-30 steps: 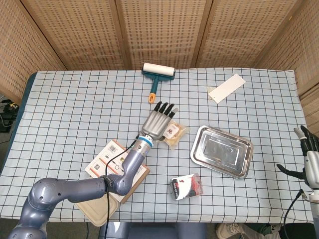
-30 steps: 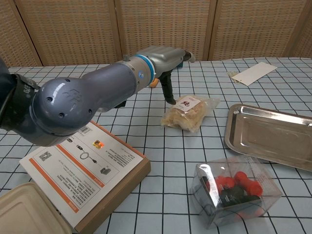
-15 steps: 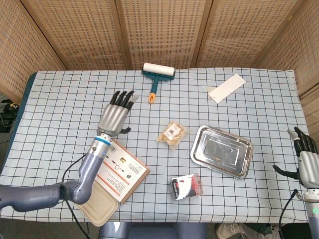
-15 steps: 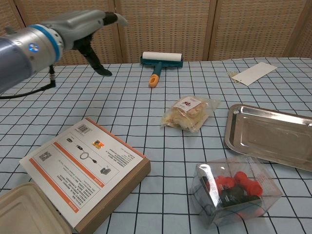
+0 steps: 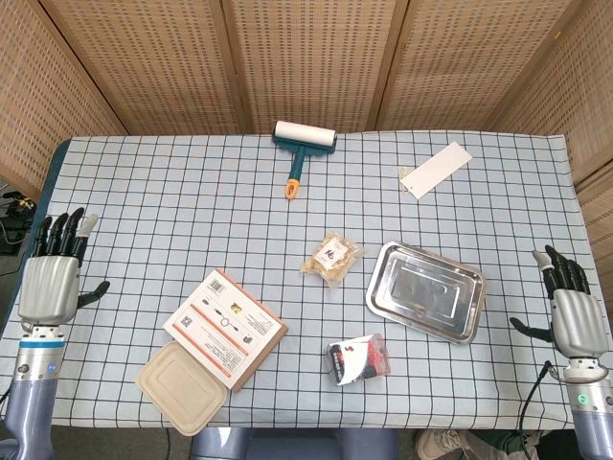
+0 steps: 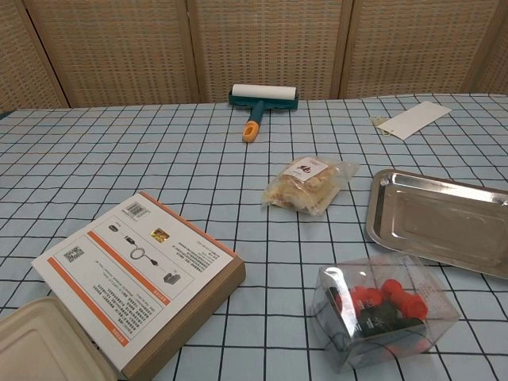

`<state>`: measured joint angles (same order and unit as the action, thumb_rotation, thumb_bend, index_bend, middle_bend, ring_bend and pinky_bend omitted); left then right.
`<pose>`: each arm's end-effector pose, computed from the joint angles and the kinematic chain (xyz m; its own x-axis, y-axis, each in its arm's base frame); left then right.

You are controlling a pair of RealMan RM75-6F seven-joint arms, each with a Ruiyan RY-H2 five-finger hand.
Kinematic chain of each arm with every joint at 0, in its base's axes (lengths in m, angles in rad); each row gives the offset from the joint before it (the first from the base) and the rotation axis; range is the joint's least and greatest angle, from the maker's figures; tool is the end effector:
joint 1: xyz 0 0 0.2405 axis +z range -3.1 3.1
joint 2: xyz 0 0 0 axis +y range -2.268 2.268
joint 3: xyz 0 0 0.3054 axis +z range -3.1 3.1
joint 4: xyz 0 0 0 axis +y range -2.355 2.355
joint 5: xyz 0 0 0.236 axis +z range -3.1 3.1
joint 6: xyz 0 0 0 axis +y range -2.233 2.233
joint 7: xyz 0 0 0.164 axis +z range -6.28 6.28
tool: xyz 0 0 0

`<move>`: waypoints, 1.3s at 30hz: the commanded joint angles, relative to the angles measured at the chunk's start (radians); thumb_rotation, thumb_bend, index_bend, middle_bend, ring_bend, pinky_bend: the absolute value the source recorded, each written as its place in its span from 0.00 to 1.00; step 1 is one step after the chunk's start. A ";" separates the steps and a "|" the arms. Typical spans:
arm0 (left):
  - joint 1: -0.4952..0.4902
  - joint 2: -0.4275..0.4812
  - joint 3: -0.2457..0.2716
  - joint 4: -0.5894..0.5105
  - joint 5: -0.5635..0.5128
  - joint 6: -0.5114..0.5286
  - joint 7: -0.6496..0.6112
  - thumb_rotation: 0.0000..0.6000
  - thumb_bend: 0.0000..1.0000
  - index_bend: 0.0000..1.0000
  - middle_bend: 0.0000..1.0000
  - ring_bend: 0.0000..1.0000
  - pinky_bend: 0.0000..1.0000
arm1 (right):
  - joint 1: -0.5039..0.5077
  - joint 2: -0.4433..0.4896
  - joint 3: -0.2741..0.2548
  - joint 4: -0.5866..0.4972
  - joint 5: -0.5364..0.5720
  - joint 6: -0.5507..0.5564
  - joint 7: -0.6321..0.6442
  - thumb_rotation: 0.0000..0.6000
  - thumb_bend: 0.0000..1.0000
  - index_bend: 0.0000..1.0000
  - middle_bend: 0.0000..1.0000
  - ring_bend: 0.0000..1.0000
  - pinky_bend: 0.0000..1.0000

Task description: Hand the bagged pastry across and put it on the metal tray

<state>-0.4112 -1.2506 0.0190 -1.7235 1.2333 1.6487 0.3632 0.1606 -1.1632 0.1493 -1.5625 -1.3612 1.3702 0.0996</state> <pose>-0.2897 0.2899 0.1228 0.4938 -0.1417 0.8579 0.8654 -0.0158 -0.5008 -0.3726 -0.2583 0.1535 0.2738 0.0179 0.9616 -0.9604 0.0578 0.2724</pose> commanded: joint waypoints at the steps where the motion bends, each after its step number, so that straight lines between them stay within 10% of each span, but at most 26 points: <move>1: 0.052 0.013 0.017 0.014 0.002 0.018 -0.047 1.00 0.04 0.00 0.00 0.00 0.00 | 0.021 -0.012 0.006 -0.023 -0.009 -0.009 -0.034 1.00 0.12 0.00 0.00 0.00 0.00; 9: 0.113 0.046 -0.009 0.022 0.031 0.004 -0.177 1.00 0.04 0.00 0.00 0.00 0.00 | 0.224 -0.079 0.069 -0.181 -0.027 -0.186 -0.270 1.00 0.12 0.00 0.00 0.00 0.00; 15: 0.126 0.068 -0.012 0.021 0.062 -0.048 -0.220 1.00 0.04 0.00 0.00 0.00 0.00 | 0.403 -0.191 0.123 -0.233 0.189 -0.401 -0.445 1.00 0.12 0.00 0.00 0.00 0.00; 22: 0.141 0.078 -0.036 0.028 0.072 -0.081 -0.245 1.00 0.04 0.00 0.00 0.00 0.00 | 0.579 -0.367 0.149 -0.107 0.415 -0.478 -0.599 1.00 0.12 0.00 0.00 0.00 0.00; 39: 0.163 0.082 -0.071 0.023 0.100 -0.138 -0.250 1.00 0.03 0.00 0.00 0.00 0.00 | 0.709 -0.535 0.125 0.212 0.565 -0.536 -0.596 1.00 0.12 0.00 0.00 0.00 0.00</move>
<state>-0.2489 -1.1675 -0.0495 -1.7009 1.3365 1.5130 0.1119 0.8627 -1.6885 0.2781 -1.3656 -0.8028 0.8429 -0.5048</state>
